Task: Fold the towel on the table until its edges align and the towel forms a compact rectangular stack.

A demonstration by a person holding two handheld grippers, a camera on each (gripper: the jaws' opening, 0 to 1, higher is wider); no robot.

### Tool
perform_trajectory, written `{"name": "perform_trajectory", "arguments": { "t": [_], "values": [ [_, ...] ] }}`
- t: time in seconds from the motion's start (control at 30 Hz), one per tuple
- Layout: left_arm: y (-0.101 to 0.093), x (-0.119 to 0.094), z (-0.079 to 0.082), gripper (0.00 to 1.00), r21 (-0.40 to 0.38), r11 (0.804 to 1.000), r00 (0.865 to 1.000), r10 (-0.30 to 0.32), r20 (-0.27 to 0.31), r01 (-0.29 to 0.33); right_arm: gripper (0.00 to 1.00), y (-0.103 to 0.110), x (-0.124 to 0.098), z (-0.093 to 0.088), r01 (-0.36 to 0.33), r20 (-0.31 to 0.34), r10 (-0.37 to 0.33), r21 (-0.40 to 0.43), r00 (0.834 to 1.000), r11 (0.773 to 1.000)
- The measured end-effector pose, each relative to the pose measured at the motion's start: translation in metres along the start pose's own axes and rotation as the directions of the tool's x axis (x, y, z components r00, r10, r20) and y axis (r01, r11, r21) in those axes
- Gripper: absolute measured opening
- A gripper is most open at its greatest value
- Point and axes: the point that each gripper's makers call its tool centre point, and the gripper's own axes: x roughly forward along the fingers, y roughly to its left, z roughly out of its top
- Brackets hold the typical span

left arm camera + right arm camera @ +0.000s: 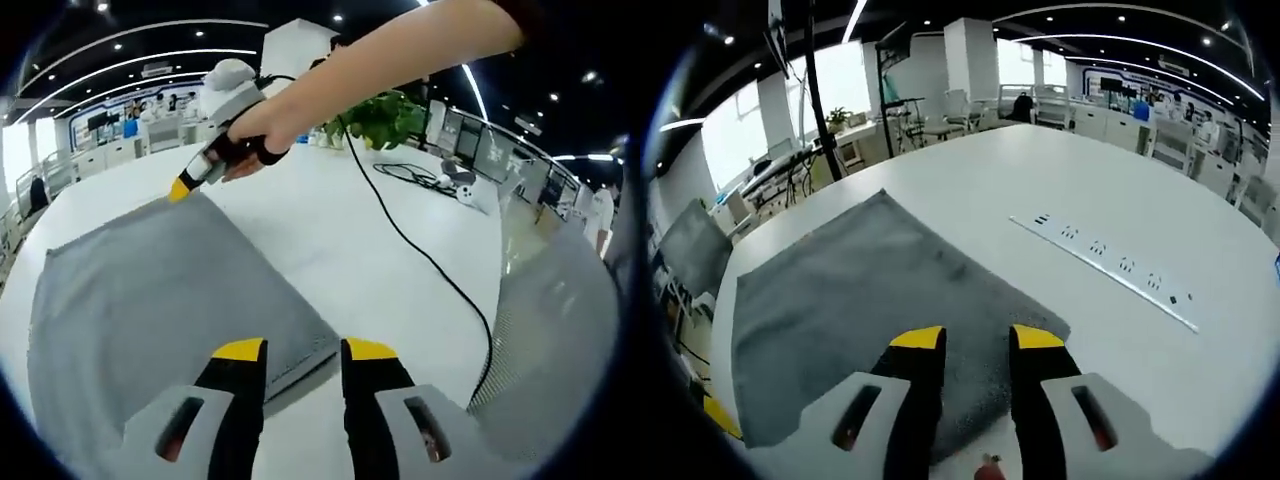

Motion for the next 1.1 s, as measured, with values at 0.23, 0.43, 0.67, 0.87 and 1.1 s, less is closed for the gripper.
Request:
{"name": "perform_trajectory", "arguments": {
  "t": [0.23, 0.43, 0.67, 0.87, 1.1],
  "values": [
    [-0.019, 0.01, -0.004, 0.22, 0.063, 0.995, 0.996, -0.077, -0.054, 0.08, 0.18, -0.021, -0.011, -0.002, 0.037, 0.041, -0.042, 0.121, 0.998, 0.992],
    [-0.023, 0.023, -0.013, 0.21, 0.102, 0.992, 0.993, -0.071, -0.095, 0.08, 0.14, -0.023, -0.014, -0.003, 0.036, 0.064, -0.047, 0.16, 0.997, 0.986],
    [-0.019, 0.03, -0.018, 0.18, 0.148, 0.988, 0.991, -0.034, -0.13, 0.053, 0.13, -0.03, -0.013, -0.009, 0.05, 0.052, -0.06, 0.164, 0.997, 0.985],
    [-0.02, 0.032, -0.018, 0.16, 0.223, 0.974, 0.989, -0.01, -0.146, 0.042, 0.14, -0.036, -0.011, -0.015, 0.059, 0.05, -0.071, 0.205, 0.996, 0.977],
    [-0.021, 0.031, -0.016, 0.12, 0.287, 0.958, 0.988, 0.032, -0.154, 0.014, 0.13, -0.044, -0.009, -0.014, 0.058, 0.083, -0.087, 0.297, 0.993, 0.953]
  ]
}}
